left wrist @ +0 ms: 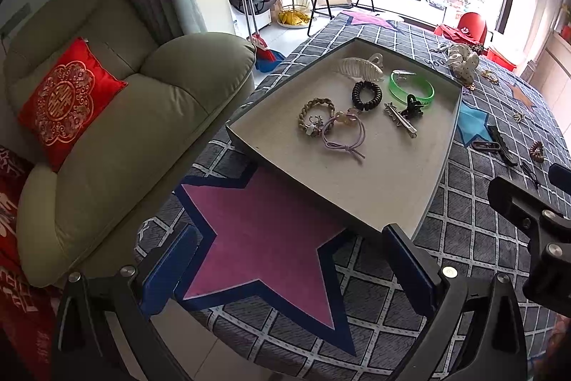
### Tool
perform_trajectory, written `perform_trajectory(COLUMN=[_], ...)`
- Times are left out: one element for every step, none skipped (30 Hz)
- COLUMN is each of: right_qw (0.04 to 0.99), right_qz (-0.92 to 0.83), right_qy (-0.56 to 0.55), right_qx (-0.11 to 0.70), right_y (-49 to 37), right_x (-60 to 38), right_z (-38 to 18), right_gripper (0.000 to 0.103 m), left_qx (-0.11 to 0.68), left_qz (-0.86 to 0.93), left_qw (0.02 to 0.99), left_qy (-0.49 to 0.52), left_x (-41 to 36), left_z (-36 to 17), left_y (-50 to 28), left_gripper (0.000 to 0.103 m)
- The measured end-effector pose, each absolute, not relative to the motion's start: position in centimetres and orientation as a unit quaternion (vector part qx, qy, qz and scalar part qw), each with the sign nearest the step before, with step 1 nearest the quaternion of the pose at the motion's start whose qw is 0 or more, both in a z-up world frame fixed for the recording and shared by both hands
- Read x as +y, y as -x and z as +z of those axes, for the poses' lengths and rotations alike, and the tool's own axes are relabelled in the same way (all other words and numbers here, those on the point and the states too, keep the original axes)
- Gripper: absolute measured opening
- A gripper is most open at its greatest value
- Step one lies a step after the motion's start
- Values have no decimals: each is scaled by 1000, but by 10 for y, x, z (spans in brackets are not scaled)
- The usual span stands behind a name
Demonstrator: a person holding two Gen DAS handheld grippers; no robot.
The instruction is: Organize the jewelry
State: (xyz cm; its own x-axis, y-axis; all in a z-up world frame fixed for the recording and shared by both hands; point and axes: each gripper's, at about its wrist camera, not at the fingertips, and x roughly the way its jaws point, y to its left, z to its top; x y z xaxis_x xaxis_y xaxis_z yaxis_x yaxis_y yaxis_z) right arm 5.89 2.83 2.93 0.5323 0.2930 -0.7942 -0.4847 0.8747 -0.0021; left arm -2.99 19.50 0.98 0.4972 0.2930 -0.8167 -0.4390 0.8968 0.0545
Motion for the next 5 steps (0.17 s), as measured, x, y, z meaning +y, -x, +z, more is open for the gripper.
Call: perform_trajectory(right_qw=[868,868,868,868,868], right_qz=[224,224,224,224,224], right_qy=[112,112,111,112,111], right_qx=[428,428,428,428,428], right_y=[-59,-59,-59,-60,-59], right_x=[29,29,28,29,28], right_z=[30,30,29,30,29], right_gripper=[103,103,103,103,103], left_qx=[452,452,452,452,453], left_qz=[214,214,214,212,212], left_qw=[862,863,862,862,862], left_qy=[79,79,80,82,84], left_x=[195,195,194,194,195], left_z=[10,10,10,10,10], left_y=[30,30,29,29,28], left_gripper=[103,103,103,103,103])
